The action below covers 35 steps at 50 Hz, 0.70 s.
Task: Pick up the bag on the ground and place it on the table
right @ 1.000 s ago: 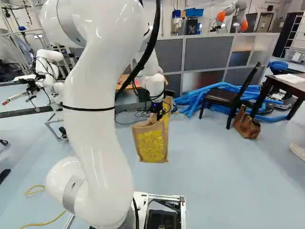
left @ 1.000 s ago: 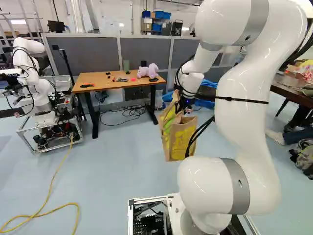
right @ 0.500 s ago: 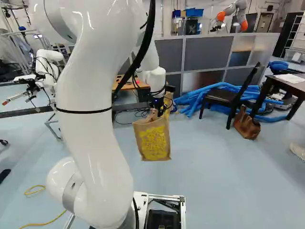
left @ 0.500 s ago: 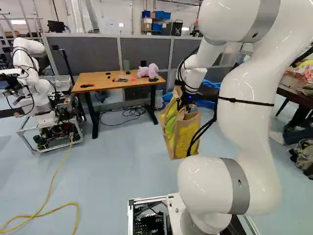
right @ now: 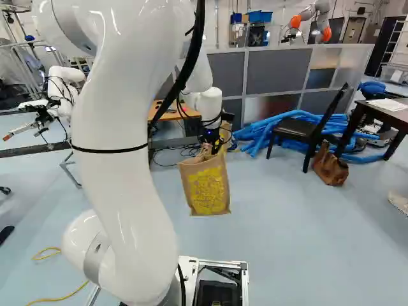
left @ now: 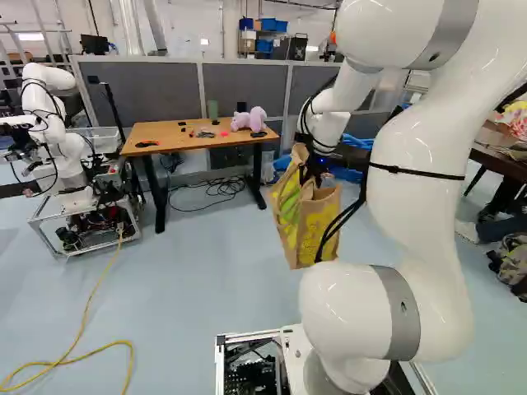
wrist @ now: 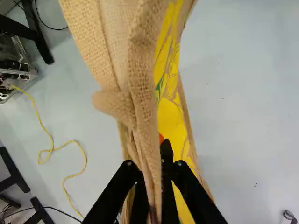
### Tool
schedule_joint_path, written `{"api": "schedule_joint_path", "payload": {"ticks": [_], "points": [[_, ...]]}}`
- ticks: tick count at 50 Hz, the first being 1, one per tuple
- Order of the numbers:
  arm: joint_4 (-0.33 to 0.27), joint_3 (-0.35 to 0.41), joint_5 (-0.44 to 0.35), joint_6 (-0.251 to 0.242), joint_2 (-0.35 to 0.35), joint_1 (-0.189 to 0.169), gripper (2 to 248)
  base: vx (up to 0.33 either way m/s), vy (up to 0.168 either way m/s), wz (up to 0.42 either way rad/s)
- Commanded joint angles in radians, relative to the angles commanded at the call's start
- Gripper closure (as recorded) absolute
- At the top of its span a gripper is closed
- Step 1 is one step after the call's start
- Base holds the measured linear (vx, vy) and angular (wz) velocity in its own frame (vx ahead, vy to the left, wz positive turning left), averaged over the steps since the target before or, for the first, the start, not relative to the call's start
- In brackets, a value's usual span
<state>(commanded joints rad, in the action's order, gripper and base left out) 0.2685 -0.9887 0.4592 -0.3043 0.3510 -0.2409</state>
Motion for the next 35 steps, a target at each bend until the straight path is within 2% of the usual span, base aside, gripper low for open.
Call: {"api": "schedule_joint_path", "payload": {"ticks": [35], "points": [[-0.016, 0.029, 0.018, 0.0, -0.117, 0.002, 229, 0.0, 0.0, 0.0]]}}
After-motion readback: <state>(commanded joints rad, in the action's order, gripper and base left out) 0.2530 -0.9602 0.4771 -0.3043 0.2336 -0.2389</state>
